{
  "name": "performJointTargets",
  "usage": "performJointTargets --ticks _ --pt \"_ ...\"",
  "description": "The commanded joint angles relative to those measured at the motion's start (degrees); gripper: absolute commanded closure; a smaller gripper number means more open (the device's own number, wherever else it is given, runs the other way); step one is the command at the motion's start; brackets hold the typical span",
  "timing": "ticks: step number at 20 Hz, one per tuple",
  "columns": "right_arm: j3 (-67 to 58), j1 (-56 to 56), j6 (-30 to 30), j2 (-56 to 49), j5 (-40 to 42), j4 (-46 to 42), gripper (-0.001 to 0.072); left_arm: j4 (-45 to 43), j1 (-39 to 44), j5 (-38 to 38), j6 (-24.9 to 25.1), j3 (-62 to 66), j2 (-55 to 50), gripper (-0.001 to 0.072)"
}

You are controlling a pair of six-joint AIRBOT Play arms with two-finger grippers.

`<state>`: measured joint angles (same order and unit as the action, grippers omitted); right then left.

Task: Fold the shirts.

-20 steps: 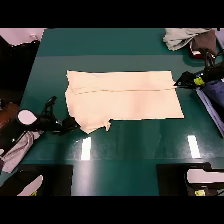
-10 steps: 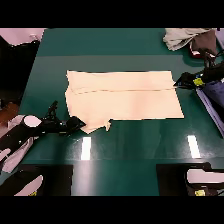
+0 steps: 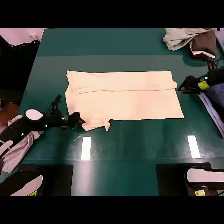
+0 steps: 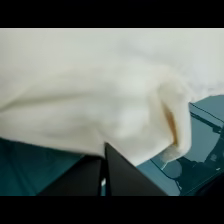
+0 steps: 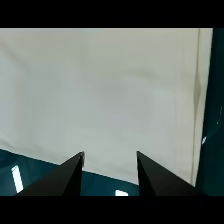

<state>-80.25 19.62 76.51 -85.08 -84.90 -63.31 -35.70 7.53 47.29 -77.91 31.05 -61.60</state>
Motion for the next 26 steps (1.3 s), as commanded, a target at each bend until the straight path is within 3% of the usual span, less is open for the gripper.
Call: performJointTargets --ticks 1,8,15,18,19,20,21,26 --pt "0.6 4.6 -0.1 0.0 -5.6 -3.0 0.0322 -3.0 0.0 5.9 2.0 6.6 -0.1 0.0685" --pt "19.1 12.7 -1.2 2.7 2.5 -2.7 0.0322 -7.8 0.0 9.0 1.9 11.9 -0.1 0.0686" --pt "24.6 8.5 -2.5 2.7 10.3 -2.2 0.0325 -7.8 0.0 10.0 1.8 11.9 -0.1 0.0686" --pt "24.5 5.9 -2.5 2.7 12.1 -2.3 0.0399 -8.2 0.0 11.4 1.8 11.9 -0.1 0.0686" --pt "24.5 5.2 -2.5 2.7 12.5 -2.3 0.0454 -8.2 0.0 11.5 1.8 11.9 -0.1 0.0686" --pt "24.5 4.7 -2.7 2.7 12.5 -2.3 0.0618 -8.3 0.0 11.6 1.8 11.9 -0.1 0.0686" --pt "24.5 4.4 -2.7 2.7 12.1 -2.3 0.0691 -8.3 0.0 12.0 1.8 11.9 -0.1 0.0687" --pt "24.5 5.4 -3.7 9.9 5.5 -5.2 0.0694 -16.2 0.0 17.0 -3.1 11.9 6.4 0.0689"
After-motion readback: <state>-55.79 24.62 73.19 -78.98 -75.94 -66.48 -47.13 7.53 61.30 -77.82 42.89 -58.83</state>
